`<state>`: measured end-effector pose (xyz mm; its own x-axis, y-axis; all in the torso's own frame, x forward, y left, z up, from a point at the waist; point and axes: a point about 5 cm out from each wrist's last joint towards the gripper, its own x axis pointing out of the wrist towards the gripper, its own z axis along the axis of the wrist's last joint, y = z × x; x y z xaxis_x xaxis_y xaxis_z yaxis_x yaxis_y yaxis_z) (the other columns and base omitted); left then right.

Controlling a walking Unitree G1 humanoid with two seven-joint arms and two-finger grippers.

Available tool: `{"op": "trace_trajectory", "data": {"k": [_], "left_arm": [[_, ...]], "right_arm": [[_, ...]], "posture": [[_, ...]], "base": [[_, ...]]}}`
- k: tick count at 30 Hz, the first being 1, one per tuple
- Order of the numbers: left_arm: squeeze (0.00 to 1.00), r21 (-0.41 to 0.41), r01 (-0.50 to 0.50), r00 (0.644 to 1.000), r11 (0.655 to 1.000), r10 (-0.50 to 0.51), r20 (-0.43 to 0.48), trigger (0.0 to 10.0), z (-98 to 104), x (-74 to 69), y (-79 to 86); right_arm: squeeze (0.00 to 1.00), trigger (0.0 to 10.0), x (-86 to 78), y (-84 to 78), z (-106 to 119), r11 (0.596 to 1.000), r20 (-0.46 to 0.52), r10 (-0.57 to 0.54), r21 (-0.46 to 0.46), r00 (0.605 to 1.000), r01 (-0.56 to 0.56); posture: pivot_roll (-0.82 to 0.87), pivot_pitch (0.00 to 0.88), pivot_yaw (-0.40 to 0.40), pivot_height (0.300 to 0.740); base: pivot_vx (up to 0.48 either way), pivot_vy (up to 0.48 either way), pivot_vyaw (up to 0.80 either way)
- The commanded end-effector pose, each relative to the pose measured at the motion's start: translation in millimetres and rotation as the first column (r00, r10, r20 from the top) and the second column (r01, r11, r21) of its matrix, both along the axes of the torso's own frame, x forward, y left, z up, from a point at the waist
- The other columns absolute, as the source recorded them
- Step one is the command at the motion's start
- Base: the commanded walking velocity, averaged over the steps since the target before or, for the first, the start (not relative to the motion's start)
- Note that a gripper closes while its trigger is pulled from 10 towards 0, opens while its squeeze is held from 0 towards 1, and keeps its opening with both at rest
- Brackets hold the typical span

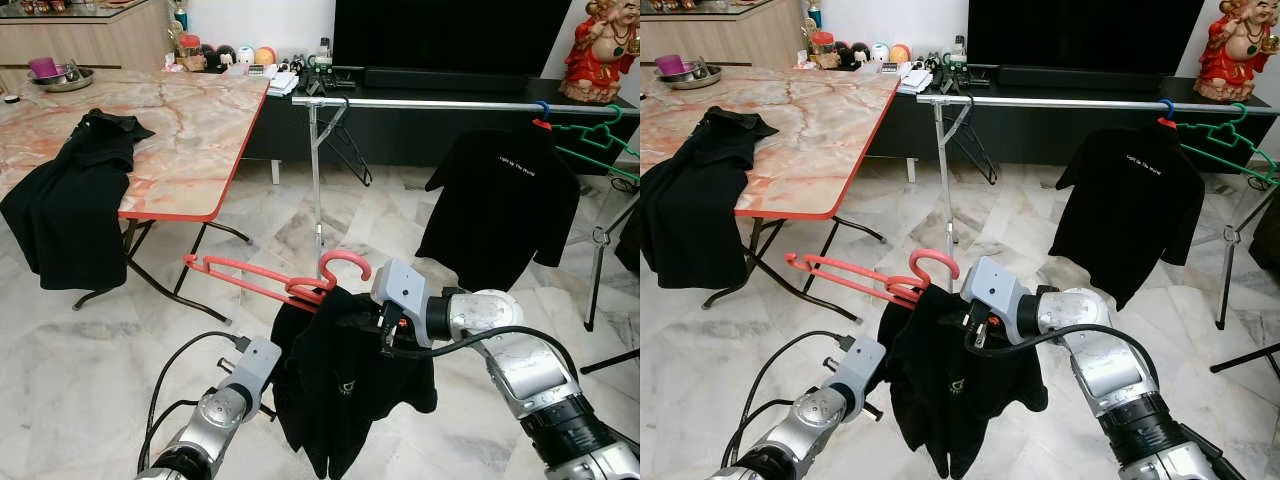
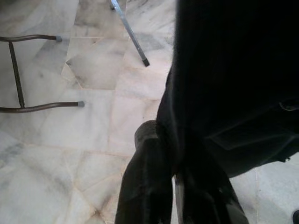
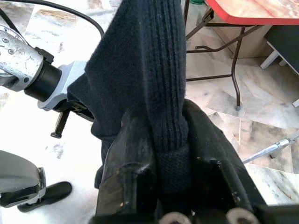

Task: Hang hanger

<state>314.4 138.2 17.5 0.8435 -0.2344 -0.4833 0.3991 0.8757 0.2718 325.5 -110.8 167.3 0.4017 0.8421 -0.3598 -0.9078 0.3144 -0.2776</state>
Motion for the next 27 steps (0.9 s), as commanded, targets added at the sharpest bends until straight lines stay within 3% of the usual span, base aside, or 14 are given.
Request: {"op": "trace_trajectory", "data": {"k": [1,11,19,21,24,27], "left_arm": [[0.0,-0.003,0.0,1.0,1.0,0.0,0.0,0.0,0.6,0.9,-0.1],[0.0,-0.016,-0.004,1.0,1.0,0.004,-0.007,0.0,-1.0,-0.5,-0.5],[0.0,0.011,-0.012,0.998,1.0,0.013,-0.061,0.0,-11.4,-9.0,6.2],[0.0,0.014,-0.015,0.998,1.0,0.016,-0.063,0.0,-12.4,-10.0,7.6],[0.0,0.021,-0.01,0.997,1.0,0.012,-0.075,0.0,-15.2,-12.8,9.8],[0.0,0.022,-0.012,0.997,1.0,0.013,-0.076,0.0,-15.8,-13.6,11.3]], "right_arm": [[0.0,0.0,-2.7,3.8,11.9,0.999,0.046,0.026,0.018,0.999,-0.027],[0.0,0.0,-3.6,3.4,9.8,1.0,0.044,0.026,0.016,0.999,-0.027],[0.0,0.0,-4.8,-22.3,2.0,1.0,0.018,0.011,-0.025,1.0,-0.01],[0.0,0.0,-7.1,-29.5,0.6,1.0,0.009,0.023,-0.002,1.0,-0.023],[0.0,0.0,-14.3,-43.3,2.3,0.992,-0.016,0.054,0.114,0.998,-0.052],[0.0,0.0,-18.7,-51.3,0.0,0.99,-0.045,0.056,0.135,0.997,-0.049]], "posture": [[0.09,0.068,-0.054,0.74],[0.09,0.058,-0.049,0.74],[0.08,0.039,-0.047,0.74],[0.08,0.036,-0.047,0.74],[0.08,0.034,-0.047,0.74],[0.08,0.033,-0.044,0.74]], "base": [[0.0,0.0,0.0],[0.0,0.0,0.0],[0.0,0.0,0.0],[0.0,0.0,0.0],[0.0,0.0,0.0],[0.0,0.0,0.0]]}}
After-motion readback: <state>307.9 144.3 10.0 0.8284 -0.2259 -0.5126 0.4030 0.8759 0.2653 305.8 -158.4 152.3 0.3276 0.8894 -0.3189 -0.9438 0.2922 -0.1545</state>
